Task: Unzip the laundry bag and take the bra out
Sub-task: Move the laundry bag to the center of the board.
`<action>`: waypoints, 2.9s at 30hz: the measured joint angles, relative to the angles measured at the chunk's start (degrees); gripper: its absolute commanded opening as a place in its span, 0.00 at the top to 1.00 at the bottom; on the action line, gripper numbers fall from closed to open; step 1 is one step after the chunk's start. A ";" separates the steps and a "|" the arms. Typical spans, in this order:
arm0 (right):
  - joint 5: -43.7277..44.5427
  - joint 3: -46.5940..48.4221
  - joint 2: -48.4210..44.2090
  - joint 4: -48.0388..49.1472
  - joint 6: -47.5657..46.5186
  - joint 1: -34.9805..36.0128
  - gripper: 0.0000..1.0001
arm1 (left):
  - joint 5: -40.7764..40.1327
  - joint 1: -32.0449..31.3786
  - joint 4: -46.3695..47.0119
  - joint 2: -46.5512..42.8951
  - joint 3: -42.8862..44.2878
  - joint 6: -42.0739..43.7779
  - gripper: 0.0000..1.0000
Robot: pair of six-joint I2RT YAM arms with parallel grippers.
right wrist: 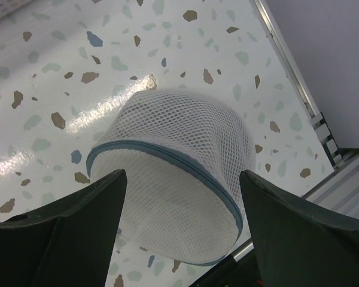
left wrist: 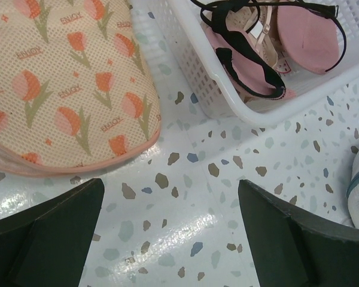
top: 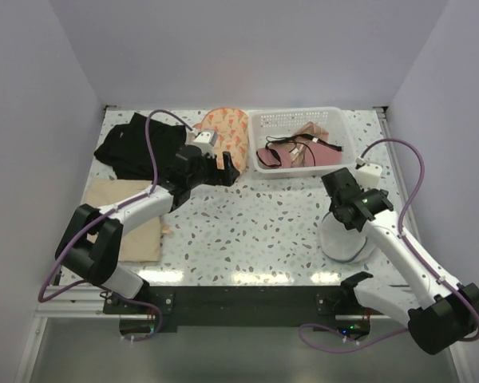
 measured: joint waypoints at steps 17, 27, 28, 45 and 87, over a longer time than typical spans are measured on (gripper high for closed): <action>-16.50 -0.74 2.60 0.35 -2.05 -7.56 0.20 | 0.52 0.00 0.20 -0.07 -0.48 0.00 0.00; -21.46 -3.48 5.62 3.30 -3.48 -10.08 0.42 | 0.59 0.00 0.44 -0.07 -0.50 0.00 0.00; -21.79 -3.50 5.62 3.52 -3.61 -10.21 0.43 | 0.61 0.00 0.50 -0.07 -0.50 0.02 0.00; -24.24 -4.07 4.42 5.97 -4.81 -10.60 1.00 | 0.66 0.00 0.81 -0.04 -0.50 0.00 0.00; -90.84 -12.90 11.19 58.73 -9.88 -5.49 1.00 | -1.75 -0.02 -2.23 -12.92 -12.22 -1.49 0.00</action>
